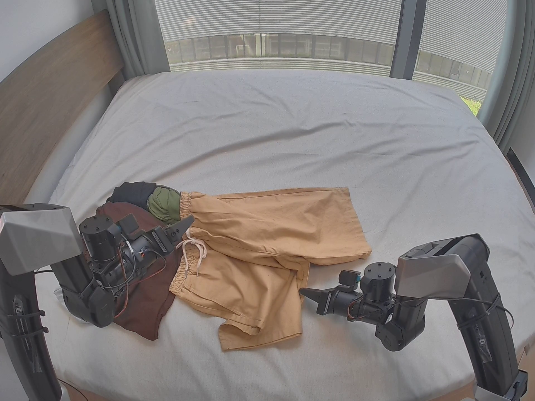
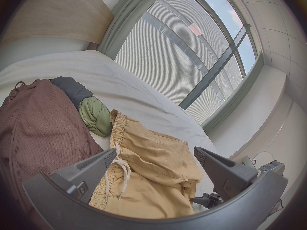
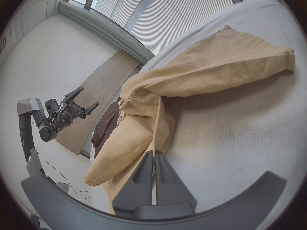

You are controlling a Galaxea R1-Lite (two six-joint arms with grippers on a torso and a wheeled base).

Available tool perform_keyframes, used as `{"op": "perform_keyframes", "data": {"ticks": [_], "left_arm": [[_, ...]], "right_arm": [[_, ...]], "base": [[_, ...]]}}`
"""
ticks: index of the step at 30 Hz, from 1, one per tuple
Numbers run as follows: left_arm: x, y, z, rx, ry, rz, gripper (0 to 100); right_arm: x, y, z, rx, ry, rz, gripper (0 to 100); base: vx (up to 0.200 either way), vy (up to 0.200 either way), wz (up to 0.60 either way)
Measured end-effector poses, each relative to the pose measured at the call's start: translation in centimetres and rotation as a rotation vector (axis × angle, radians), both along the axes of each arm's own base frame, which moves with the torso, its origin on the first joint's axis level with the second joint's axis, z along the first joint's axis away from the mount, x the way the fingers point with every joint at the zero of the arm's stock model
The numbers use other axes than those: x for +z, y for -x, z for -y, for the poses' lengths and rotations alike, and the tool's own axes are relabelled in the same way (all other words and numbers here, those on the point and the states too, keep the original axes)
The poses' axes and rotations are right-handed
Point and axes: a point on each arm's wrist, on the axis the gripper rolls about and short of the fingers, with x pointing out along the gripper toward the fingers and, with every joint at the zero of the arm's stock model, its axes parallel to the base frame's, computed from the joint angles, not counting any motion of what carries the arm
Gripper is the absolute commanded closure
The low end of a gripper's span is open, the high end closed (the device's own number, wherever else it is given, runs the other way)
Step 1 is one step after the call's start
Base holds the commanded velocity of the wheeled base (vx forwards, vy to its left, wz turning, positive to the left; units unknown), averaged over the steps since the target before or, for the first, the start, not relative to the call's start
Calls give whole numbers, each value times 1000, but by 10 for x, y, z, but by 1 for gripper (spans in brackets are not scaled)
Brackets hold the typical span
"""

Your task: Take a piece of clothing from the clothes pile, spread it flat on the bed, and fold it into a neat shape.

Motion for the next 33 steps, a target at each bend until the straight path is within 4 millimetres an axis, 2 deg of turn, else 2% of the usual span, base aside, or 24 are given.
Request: {"op": "perform_keyframes", "data": {"ticks": [6,12,20,33], "left_arm": [[-5,-1,0,0,-1,-12,0],[-7,-1,0,1,-3,-18,0],[-8,-2,0,-1,-3,-21,0],[-9,-2,1,-3,-3,-23,0]], "right_arm": [[-1,4,5,-7,11,-21,100],[20,11,20,-26,12,-26,100],[45,-3,55,-124,-5,14,100],[53,-17,65,-162,-22,66,100]], "base": [[0,0,0],[0,0,0],[0,0,0],[0,0,0]]}}
